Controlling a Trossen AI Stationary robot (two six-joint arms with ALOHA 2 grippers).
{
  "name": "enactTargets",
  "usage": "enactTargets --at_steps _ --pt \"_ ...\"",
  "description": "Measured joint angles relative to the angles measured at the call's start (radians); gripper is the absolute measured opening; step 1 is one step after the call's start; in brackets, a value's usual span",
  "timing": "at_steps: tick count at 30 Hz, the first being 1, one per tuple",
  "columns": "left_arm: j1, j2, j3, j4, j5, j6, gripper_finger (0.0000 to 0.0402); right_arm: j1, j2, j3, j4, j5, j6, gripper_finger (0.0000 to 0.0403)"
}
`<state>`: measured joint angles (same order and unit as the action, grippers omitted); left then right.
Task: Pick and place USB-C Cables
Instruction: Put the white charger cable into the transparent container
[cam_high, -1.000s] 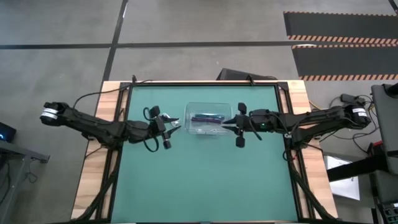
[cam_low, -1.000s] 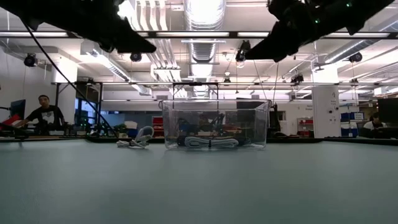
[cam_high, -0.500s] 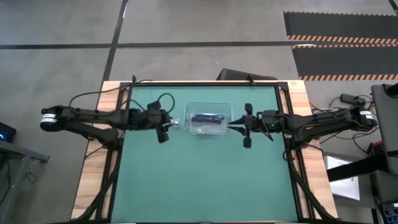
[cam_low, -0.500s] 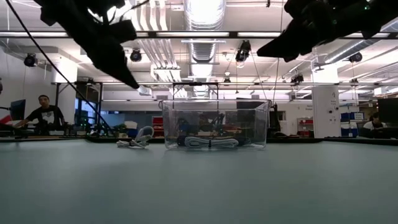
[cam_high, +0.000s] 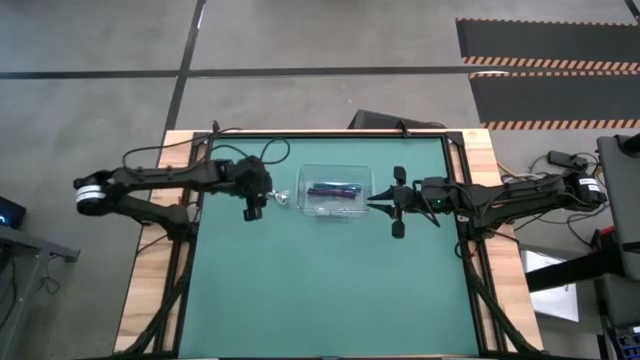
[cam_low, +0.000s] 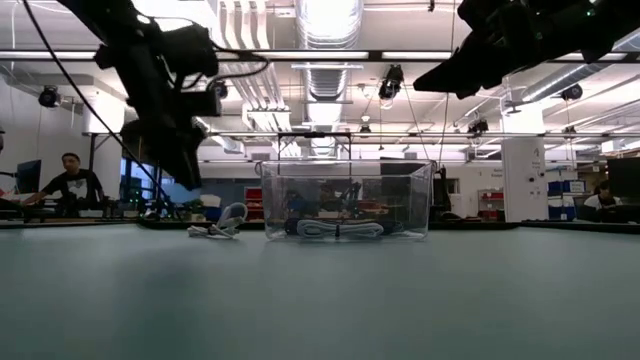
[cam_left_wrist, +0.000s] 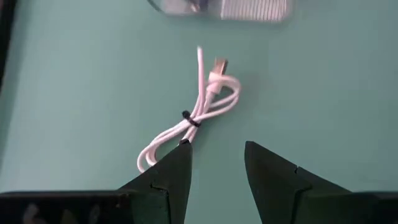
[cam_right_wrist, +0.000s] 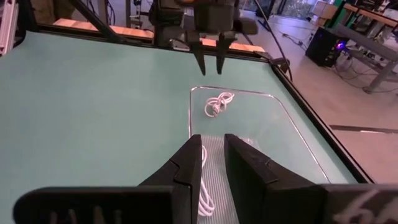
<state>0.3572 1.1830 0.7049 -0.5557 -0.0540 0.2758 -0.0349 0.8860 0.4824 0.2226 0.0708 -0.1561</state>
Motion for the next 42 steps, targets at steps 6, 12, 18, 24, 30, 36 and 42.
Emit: enactTargets --at_steps 6,12,18,24,30,36,42 --pt "0.023 0.131 0.006 0.062 -0.001 0.170 0.0132 0.000 0.000 0.000 -0.001 0.000 0.015 0.0059" --pt "0.045 0.225 0.006 0.167 -0.003 0.230 0.0132 0.000 0.000 0.000 -0.002 0.000 0.016 0.0059" --pt "0.061 0.285 0.006 0.214 -0.003 0.260 0.0132 0.000 0.000 0.000 -0.003 0.000 0.021 0.0059" --pt "0.075 0.311 0.006 0.216 -0.003 0.261 0.0132 0.000 0.001 0.000 -0.008 0.000 0.027 0.0059" --pt "0.078 0.348 0.006 0.259 -0.005 0.260 0.0132 0.000 0.001 0.000 -0.008 0.000 0.027 0.0059" --pt "0.092 0.365 0.007 0.266 0.002 0.247 0.0132 0.000 0.001 0.000 -0.008 0.000 0.032 0.0059" --pt "0.101 0.366 0.007 0.270 0.006 0.228 0.0119 0.000 0.001 0.000 -0.008 0.000 0.033 0.0059"
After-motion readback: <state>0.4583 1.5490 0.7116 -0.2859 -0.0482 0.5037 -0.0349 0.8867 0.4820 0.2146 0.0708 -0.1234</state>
